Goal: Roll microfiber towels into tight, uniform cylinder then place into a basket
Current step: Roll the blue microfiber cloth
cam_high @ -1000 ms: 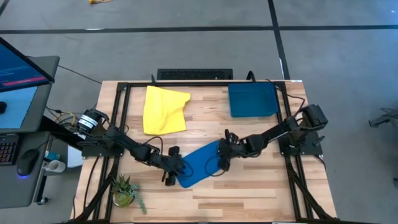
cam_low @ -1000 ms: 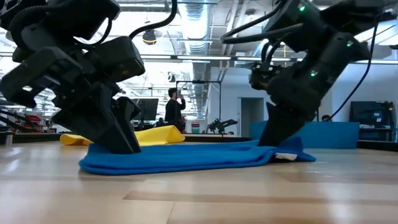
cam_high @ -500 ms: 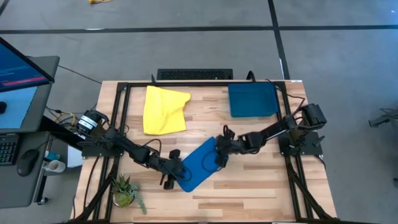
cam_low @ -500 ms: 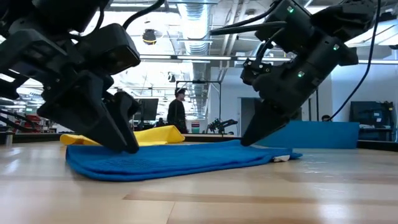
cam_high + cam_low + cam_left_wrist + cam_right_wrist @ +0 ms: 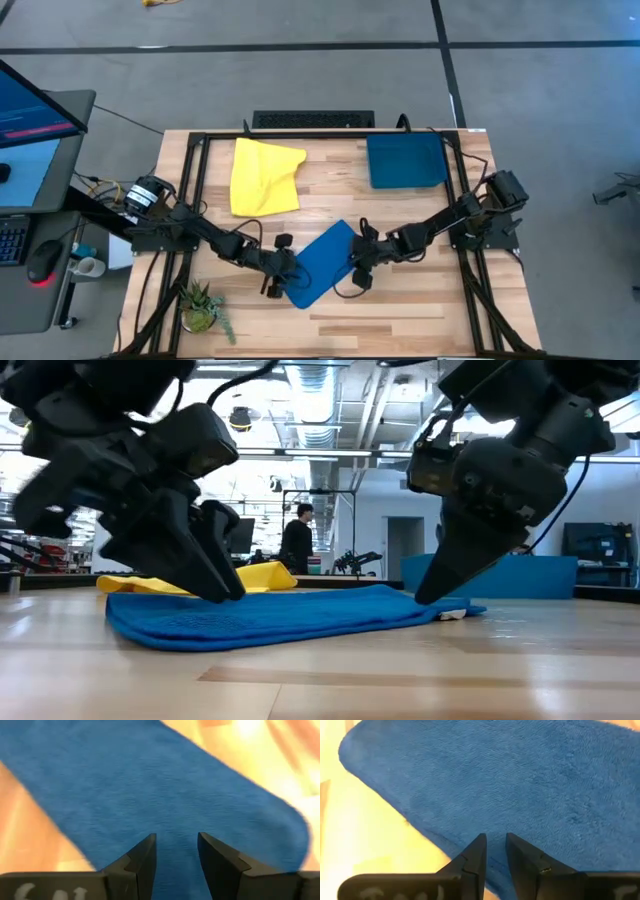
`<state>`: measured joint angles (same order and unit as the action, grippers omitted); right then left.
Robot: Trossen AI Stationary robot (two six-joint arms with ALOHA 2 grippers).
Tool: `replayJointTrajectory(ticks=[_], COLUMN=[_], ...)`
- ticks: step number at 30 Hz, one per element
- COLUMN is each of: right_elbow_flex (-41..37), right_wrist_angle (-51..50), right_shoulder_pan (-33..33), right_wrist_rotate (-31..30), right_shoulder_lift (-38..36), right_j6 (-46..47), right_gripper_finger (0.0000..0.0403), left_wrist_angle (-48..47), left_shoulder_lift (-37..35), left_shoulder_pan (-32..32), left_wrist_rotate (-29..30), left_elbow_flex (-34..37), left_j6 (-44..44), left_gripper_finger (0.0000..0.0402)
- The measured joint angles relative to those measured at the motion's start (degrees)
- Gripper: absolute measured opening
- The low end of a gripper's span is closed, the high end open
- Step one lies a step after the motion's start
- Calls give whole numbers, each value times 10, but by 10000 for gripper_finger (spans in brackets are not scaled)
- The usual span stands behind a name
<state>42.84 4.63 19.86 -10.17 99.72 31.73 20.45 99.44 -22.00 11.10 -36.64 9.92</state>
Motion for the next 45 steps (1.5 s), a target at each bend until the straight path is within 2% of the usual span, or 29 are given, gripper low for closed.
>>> replayJointTrajectory(ticks=[10, 17, 21, 24, 29, 33, 38, 45], right_elbow_flex=[1, 1, 1, 1, 1, 1, 1, 1], right_wrist_angle=[-25, -26, -27, -27, -27, -27, -29, -37], right_shoulder_pan=[-2, -31, -54, -76, -103, -110, -107, -83], right_wrist_rotate=[-3, -7, -51, -57, -58, -58, -48, -46], right_shoulder_lift=[-1, -1, -1, -1, -1, -1, -1, -1], right_j6=[62, 59, 56, 55, 52, 26, 13, 17], right_gripper_finger=[96, 96, 96, 96, 97, 97, 97, 92], left_wrist_angle=[-34, -42, -38, -36, -28, -28, -33, -33], left_shoulder_lift=[-1, -2, -2, -2, -1, -1, 0, 0], left_shoulder_pan=[29, 24, 18, 18, 16, 14, -3, -16], left_wrist_rotate=[-8, -21, -29, -28, -7, 8, 59, 65], left_elbow_flex=[0, -1, -1, -1, 0, 0, 0, 0], left_j6=[-15, 52, 125, 173, 224, 213, 212, 208], left_gripper_finger=[135, 135, 135, 135, 135, 135, 135, 135])
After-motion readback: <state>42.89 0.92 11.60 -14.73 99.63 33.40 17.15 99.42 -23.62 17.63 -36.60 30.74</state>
